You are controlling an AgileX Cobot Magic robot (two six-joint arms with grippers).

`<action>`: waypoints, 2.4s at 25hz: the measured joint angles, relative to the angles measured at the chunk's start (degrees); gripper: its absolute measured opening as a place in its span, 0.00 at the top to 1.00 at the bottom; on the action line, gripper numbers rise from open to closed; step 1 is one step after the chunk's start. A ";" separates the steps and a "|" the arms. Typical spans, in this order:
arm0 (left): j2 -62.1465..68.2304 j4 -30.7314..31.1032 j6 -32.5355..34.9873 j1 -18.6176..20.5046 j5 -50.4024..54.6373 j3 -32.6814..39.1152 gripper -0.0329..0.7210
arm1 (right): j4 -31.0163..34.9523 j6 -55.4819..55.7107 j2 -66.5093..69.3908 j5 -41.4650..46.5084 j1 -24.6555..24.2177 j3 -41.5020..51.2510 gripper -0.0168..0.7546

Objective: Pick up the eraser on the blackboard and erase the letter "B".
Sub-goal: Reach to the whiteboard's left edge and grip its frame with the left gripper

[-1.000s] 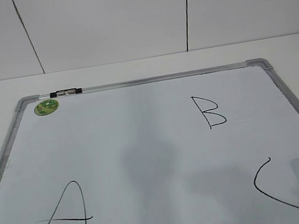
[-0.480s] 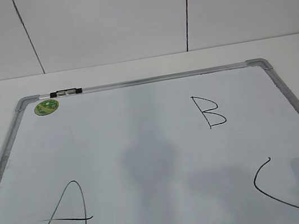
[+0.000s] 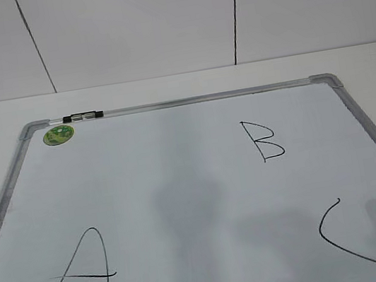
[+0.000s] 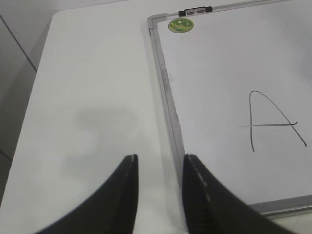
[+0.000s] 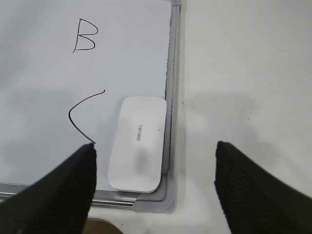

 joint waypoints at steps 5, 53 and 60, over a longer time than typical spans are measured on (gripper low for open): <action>0.00 0.00 0.00 0.00 0.00 0.00 0.64 | 0.00 0.00 0.00 0.00 0.00 0.00 0.22; 88.82 -0.24 -4.83 0.00 -4.34 -34.80 0.64 | 10.95 6.61 38.25 5.89 0.00 -16.13 0.22; 96.11 -0.46 -3.54 0.00 -10.26 -35.04 0.64 | 11.59 6.72 38.29 5.89 0.00 -16.13 0.22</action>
